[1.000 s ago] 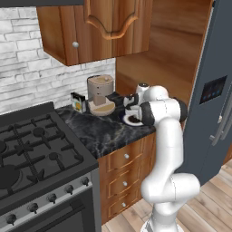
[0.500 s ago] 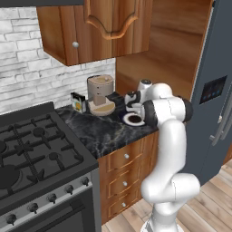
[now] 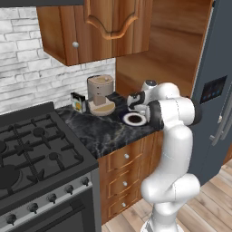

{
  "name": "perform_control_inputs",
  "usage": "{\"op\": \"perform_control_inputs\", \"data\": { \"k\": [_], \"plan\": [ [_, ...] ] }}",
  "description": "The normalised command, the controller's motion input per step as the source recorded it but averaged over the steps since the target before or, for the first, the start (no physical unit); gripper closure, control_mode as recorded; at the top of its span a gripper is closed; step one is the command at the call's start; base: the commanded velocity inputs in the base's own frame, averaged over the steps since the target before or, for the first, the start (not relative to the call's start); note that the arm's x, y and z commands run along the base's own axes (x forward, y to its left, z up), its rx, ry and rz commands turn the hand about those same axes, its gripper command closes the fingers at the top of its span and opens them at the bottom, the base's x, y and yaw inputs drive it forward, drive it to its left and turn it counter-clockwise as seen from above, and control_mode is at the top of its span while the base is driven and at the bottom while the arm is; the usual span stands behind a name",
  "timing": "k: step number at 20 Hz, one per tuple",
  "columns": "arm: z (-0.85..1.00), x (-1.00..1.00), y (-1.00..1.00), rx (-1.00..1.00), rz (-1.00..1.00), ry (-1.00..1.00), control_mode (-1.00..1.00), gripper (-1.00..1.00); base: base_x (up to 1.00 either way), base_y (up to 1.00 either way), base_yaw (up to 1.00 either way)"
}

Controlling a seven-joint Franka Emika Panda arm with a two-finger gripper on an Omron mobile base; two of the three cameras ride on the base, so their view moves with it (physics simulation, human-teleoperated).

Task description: Pick the marshmallow from the counter and place it in the microwave. Then turn on the microwave.

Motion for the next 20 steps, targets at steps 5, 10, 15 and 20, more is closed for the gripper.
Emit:
{"op": "perform_control_inputs", "data": {
  "k": [5, 10, 15, 20],
  "plan": [
    [0.26, -0.55, 0.00, 0.00, 0.00, -0.10, -1.00, 1.00, 0.00, 0.00, 0.00],
    [0.28, -0.51, 0.00, 0.00, 0.00, -0.09, -1.00, 1.00, 0.00, 0.00, 0.00],
    [0.36, -0.49, 0.00, 0.00, 0.00, -0.05, -1.00, 1.00, 0.00, 0.00, 0.00],
    [0.39, -0.43, 0.00, 0.00, 0.00, -0.06, -1.00, 1.00, 0.00, 0.00, 0.00]
  ]
}}
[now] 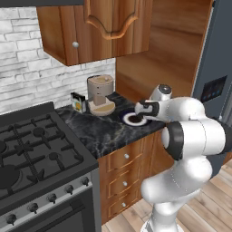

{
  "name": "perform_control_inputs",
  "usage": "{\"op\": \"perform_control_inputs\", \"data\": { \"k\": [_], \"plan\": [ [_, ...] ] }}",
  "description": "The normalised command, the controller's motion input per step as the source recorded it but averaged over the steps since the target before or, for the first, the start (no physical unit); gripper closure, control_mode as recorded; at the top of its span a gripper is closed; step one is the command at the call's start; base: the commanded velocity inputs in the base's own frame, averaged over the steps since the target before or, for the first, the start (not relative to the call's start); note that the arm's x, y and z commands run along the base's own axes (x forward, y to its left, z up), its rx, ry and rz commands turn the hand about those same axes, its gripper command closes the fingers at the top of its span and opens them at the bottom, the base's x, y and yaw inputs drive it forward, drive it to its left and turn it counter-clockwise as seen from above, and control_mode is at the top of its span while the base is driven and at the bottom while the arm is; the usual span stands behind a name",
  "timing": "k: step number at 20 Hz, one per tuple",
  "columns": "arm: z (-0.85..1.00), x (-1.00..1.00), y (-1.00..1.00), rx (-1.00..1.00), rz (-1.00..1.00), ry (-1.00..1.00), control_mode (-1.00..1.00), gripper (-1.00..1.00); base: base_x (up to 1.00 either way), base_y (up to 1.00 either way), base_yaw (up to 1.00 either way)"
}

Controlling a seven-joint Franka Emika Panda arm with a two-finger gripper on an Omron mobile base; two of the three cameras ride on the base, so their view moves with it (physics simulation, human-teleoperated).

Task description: Pick the marshmallow from the counter and place it in the microwave. Then turn on the microwave.

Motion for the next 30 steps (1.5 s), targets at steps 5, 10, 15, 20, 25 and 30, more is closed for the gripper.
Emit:
{"op": "perform_control_inputs", "data": {
  "k": [5, 10, 15, 20, 25, 30],
  "plan": [
    [0.39, -0.40, 0.00, 0.00, 0.00, -0.09, -1.00, 1.00, 0.00, 0.00, 0.00],
    [0.35, -0.43, 0.00, 0.00, 0.00, -0.08, -1.00, 1.00, 0.00, 0.00, 0.00],
    [0.35, -0.44, 0.00, 0.00, 0.00, -0.07, -1.00, 1.00, 0.00, 0.00, 0.00],
    [0.39, -0.44, 0.00, 0.00, 0.00, -0.05, -1.00, 1.00, 0.00, 0.00, 0.00],
    [0.37, -0.41, 0.04, 0.00, 0.00, -0.02, -1.00, 1.00, 0.00, 0.00, 0.00],
    [0.28, -0.39, 0.07, 0.00, 0.00, 0.00, -1.00, 1.00, 0.00, 0.00, 0.00]
  ]
}}
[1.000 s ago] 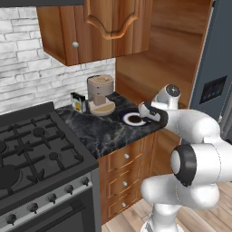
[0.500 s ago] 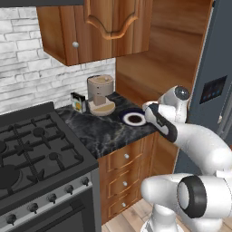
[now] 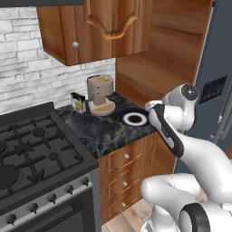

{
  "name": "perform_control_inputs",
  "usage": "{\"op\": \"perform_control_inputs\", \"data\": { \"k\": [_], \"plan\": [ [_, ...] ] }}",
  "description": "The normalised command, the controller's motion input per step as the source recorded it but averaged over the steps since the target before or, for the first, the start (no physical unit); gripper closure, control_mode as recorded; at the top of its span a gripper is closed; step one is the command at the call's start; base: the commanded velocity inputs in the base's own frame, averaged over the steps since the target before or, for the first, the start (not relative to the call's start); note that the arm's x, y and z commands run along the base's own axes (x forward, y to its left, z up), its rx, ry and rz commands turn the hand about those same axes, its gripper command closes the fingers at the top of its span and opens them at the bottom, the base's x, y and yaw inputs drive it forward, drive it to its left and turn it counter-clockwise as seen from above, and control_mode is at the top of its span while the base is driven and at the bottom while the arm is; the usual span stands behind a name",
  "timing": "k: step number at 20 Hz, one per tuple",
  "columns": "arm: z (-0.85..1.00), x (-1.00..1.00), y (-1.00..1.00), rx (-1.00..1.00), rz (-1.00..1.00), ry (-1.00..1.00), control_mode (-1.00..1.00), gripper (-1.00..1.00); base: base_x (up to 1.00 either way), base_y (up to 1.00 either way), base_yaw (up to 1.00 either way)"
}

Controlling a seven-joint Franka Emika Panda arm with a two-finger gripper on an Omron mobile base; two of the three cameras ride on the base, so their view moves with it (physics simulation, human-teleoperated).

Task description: Pick the marshmallow from the counter and place it in the microwave. Then turn on the microwave.

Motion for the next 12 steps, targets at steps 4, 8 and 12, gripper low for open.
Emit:
{"op": "perform_control_inputs", "data": {
  "k": [4, 8, 12],
  "plan": [
    [0.23, -0.38, 0.04, 0.00, 0.00, 0.00, -1.00, 1.00, 0.00, 0.00, 0.00],
    [0.25, -0.34, 0.00, 0.00, 0.00, -0.01, -1.00, 1.00, 0.00, 0.00, 0.00],
    [0.22, -0.33, 0.00, 0.00, 0.00, -0.01, -1.00, 1.00, 0.00, 0.00, 0.00]
  ]
}}
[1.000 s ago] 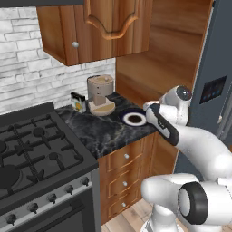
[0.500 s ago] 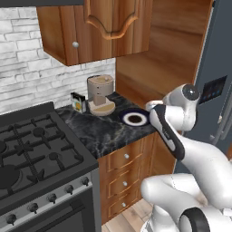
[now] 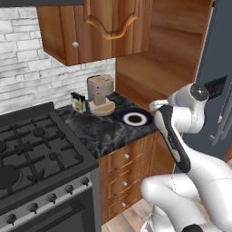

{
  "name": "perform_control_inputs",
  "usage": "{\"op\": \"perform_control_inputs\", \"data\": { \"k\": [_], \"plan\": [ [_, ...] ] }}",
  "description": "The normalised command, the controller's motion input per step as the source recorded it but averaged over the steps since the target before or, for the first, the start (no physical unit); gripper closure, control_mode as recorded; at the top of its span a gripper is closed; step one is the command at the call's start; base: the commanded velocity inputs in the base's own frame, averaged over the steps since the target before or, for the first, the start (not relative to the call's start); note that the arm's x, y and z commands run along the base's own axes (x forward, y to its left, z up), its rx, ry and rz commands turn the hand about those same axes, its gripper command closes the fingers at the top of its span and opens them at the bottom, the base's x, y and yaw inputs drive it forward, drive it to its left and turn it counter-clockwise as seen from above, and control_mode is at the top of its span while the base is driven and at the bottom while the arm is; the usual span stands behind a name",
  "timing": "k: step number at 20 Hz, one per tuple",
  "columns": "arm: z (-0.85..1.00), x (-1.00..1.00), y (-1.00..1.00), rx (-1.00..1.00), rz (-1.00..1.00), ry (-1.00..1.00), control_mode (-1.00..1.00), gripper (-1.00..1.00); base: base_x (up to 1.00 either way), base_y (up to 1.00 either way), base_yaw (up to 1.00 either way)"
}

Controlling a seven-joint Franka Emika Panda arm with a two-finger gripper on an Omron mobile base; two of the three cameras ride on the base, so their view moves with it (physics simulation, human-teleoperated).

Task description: Pick the marshmallow from the counter and place it in the microwave. Then turn on the microwave.

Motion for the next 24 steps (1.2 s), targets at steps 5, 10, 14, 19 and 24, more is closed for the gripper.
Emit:
{"op": "perform_control_inputs", "data": {
  "k": [5, 10, 14, 19, 24],
  "plan": [
    [0.21, -0.34, 0.01, 0.00, 0.00, 0.00, -1.00, 1.00, 0.00, 0.00, 0.00],
    [0.17, -0.35, 0.05, -0.01, -0.01, 0.00, -1.00, 1.00, 0.00, 0.00, 0.00],
    [0.16, -0.35, 0.07, -0.01, -0.03, 0.00, -1.00, 1.00, 0.00, 0.00, 0.00],
    [0.15, -0.34, 0.07, -0.01, -0.03, 0.00, -1.00, 1.00, 0.00, 0.00, 0.00],
    [0.16, -0.31, 0.06, -0.01, -0.02, 0.00, -1.00, 1.00, 0.00, 0.00, 0.00]
  ]
}}
